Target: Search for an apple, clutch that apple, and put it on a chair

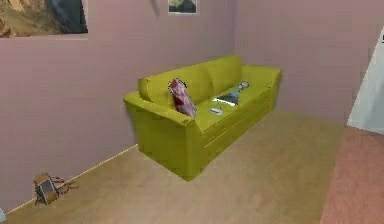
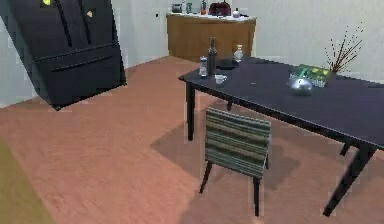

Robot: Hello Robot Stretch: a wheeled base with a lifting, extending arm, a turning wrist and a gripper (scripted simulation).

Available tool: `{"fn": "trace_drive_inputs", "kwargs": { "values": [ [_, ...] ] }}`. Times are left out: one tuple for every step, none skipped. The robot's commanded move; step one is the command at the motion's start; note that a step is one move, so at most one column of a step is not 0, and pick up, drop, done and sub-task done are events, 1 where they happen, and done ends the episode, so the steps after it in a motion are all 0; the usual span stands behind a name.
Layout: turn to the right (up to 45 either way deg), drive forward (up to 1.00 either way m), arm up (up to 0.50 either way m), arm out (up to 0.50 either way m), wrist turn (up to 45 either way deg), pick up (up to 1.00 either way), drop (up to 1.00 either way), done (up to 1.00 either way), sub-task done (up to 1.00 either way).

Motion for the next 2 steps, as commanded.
{"fn": "trace_drive_inputs", "kwargs": {
  "values": [
    [45.0,0.00,0.00,0.00,0.0,0.00,0.00,0.00,0.00],
    [45.0,0.00,0.00,0.00,0.0,0.00,0.00,0.00,0.00]
  ]
}}
